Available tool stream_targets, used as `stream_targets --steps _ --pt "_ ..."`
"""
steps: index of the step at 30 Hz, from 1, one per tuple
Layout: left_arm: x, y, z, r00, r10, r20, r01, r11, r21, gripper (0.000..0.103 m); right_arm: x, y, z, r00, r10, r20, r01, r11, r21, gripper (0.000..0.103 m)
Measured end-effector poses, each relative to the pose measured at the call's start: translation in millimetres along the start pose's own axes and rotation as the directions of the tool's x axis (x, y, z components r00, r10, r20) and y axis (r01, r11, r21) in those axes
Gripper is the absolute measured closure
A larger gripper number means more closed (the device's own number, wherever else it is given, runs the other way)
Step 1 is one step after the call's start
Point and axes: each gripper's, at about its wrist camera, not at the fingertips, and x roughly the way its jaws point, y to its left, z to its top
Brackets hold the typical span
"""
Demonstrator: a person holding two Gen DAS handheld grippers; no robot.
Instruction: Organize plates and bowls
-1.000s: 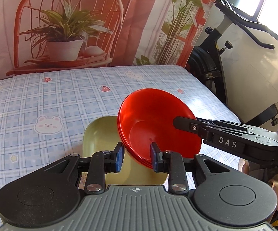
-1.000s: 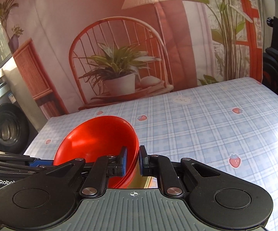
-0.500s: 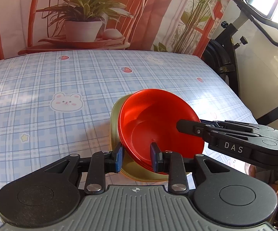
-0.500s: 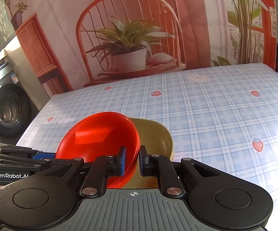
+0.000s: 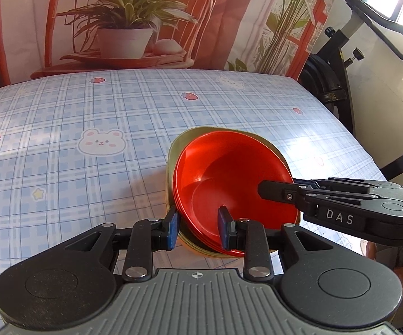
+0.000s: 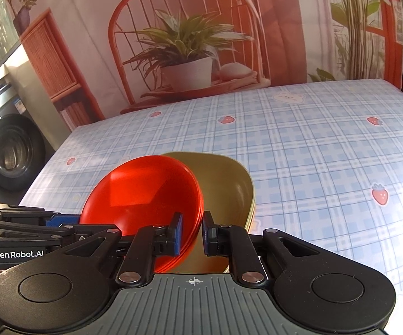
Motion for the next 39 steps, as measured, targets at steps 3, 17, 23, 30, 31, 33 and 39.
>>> stream_targets --steps 3,17,23,30,31,33,39 --pt "-2.6 -5.5 -1.3 0.999 0.052 0.015 -0.052 0.998 0.021 0.072 -3.6 1.1 0.8 1.0 -0.007 0.01 0.007 1.0 -0.002 0.083" --pt "-41.3 -14.0 0.3 0.981 0.157 0.114 -0.16 0.987 0.014 0.062 -44.9 -4.5 10.4 0.992 -0.044 0.12 0.043 0.999 0.009 0.067" --pt "-62.6 -21.7 -3.9 0.967 0.199 0.158 -0.201 0.98 -0.003 0.061 -71.1 -4.4 12.8 0.983 -0.053 0.177 0.054 0.999 0.004 0.061" --pt "-98.1 -32.3 -6.2 0.941 0.246 0.231 -0.25 0.968 -0.016 0.053 -104.0 1.6 14.7 0.971 -0.037 0.237 0.039 0.999 -0.005 0.054" --pt "-103.7 -34.4 -6.8 0.935 0.257 0.243 -0.26 0.965 -0.021 0.046 -109.7 2.8 14.7 0.969 -0.034 0.244 0.037 0.999 -0.007 0.051" --pt "-116.5 -39.5 -9.4 0.919 0.283 0.273 -0.285 0.958 -0.034 0.036 -122.3 7.0 14.6 0.966 -0.025 0.259 0.029 1.0 -0.013 0.045" --pt "-153.1 -57.5 -16.3 0.864 0.364 0.348 -0.367 0.928 -0.059 0.026 -162.6 23.4 12.8 0.948 0.004 0.318 0.02 0.997 -0.071 0.019"
